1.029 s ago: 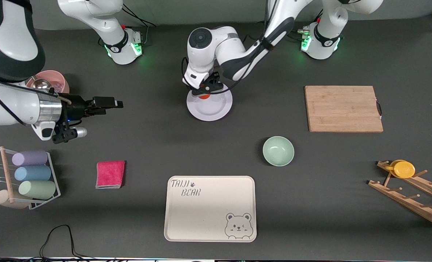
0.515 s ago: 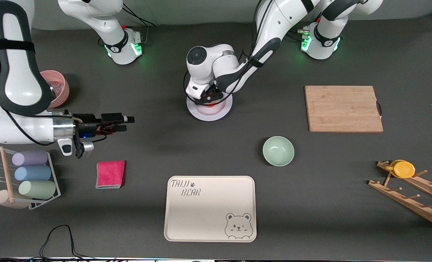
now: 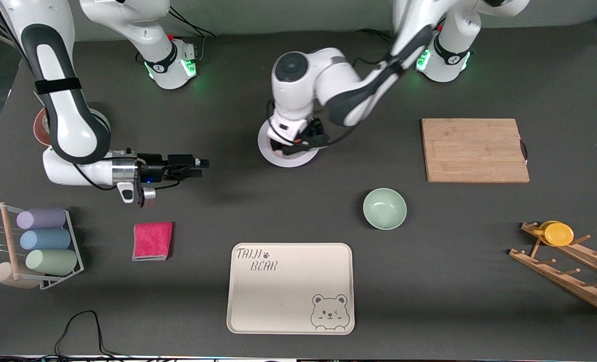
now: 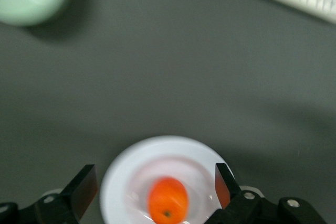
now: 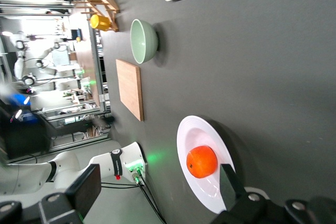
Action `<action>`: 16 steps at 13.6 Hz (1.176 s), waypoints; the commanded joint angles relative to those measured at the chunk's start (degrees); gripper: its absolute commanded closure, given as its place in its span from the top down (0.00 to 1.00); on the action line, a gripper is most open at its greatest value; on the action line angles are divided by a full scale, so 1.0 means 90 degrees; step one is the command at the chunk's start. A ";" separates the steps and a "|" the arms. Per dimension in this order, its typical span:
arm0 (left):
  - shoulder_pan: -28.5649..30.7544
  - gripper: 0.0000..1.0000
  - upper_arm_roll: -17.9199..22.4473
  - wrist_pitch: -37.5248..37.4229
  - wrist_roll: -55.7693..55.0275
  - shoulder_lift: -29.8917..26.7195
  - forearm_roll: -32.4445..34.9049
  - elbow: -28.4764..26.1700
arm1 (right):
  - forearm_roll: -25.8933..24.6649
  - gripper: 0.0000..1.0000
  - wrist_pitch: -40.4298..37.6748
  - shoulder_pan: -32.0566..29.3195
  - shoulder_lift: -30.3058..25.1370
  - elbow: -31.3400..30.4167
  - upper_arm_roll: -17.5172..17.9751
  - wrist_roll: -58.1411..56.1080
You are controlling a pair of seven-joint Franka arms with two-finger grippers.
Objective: Place orange and plate with both arms
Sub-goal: 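Release the orange and withdraw the left gripper while the right gripper approaches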
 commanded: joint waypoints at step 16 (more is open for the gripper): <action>0.5839 1.00 0.0132 -0.2720 0.8169 -0.4015 -0.2216 -0.1109 | 0.4152 1.00 0.1038 0.1737 0.1410 -0.1807 -0.0009 -0.5179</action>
